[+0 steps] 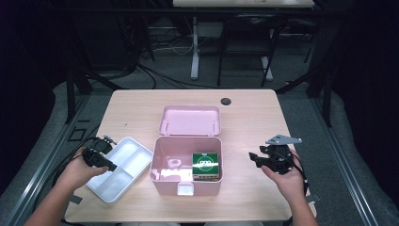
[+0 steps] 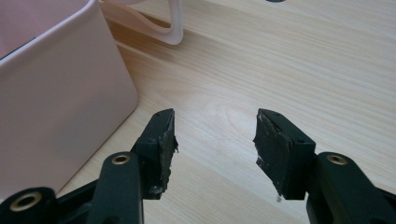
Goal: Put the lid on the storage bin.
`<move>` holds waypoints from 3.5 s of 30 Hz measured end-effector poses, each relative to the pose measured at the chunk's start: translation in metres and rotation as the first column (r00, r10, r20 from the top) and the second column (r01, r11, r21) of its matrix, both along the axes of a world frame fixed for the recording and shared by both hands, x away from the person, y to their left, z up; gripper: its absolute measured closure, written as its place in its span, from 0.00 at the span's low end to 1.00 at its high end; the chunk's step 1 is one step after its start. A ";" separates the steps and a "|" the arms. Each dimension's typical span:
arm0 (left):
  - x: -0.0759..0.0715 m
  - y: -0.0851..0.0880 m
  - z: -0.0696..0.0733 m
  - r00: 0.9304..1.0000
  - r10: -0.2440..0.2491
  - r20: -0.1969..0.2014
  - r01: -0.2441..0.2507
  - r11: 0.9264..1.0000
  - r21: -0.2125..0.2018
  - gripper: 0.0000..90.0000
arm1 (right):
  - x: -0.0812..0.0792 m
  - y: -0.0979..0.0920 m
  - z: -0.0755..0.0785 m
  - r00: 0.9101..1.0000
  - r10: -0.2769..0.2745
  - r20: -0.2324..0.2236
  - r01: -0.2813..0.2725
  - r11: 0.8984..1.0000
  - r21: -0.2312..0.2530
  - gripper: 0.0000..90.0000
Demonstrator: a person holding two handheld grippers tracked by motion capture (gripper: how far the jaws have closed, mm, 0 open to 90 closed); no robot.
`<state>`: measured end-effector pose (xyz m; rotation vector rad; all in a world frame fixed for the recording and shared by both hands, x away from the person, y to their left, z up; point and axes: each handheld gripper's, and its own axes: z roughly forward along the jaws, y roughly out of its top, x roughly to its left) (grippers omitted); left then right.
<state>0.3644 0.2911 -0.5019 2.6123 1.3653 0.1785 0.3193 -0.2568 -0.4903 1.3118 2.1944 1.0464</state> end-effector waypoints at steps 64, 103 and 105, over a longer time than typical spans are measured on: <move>0.024 -0.004 0.019 0.995 -0.071 -0.076 0.075 0.996 0.052 0.99 | -0.004 0.001 -0.013 1.000 -0.008 0.021 0.006 0.997 0.082 0.51; 0.010 -0.048 0.136 0.912 -0.410 -0.026 0.409 0.900 0.152 0.99 | -0.005 0.006 -0.017 1.000 -0.008 0.010 0.007 0.996 0.094 0.50; 0.011 -0.056 0.137 0.902 -0.431 -0.036 0.431 0.889 0.152 0.99 | -0.005 0.006 -0.017 1.000 -0.001 0.000 0.001 0.996 0.093 0.50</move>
